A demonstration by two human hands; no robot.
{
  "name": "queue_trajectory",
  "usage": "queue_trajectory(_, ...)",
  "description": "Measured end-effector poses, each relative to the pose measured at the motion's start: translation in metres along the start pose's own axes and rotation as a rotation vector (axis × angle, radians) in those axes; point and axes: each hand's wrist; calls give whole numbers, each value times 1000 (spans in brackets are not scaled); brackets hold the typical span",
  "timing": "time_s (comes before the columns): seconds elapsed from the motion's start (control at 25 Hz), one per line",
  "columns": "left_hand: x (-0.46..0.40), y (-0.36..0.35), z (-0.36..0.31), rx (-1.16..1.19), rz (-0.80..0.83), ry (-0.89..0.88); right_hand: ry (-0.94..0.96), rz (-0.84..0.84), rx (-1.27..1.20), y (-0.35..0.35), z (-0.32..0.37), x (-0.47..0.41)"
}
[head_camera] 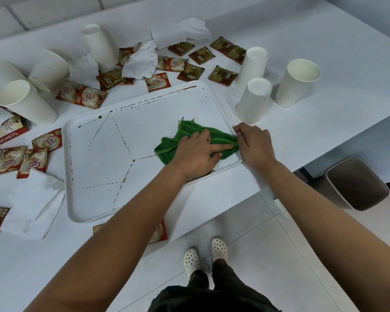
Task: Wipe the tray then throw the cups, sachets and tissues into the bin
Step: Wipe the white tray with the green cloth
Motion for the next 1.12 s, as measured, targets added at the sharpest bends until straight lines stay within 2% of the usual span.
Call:
queue_trajectory(0.12,-1,4,-9,6,104,-85,-9,12,7,0,0,-1)
queue_trajectory(0.28,15,7,3,103,99,-161,-6,10,-2,0,-1,0)
queue_trajectory(0.48,22,18,27,214,80,-5,-8,26,-10,1,-2,-1)
queue_trajectory(0.72,1,7,-7,104,26,91,-12,65,-39,1,-4,-1)
queue_trajectory(0.92,-5,7,-19,106,82,38,-38,111,-67,3,-4,-3)
queue_trajectory(1.12,8,7,-14,136,58,-64,-27,126,-70,4,-5,-4)
Point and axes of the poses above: each hand's wrist, its own x-axis away from the middle knuckle, its own y-axis out of the back of the hand, z = x × y, and after that the axes turned 2 degrees about -y, right-handed
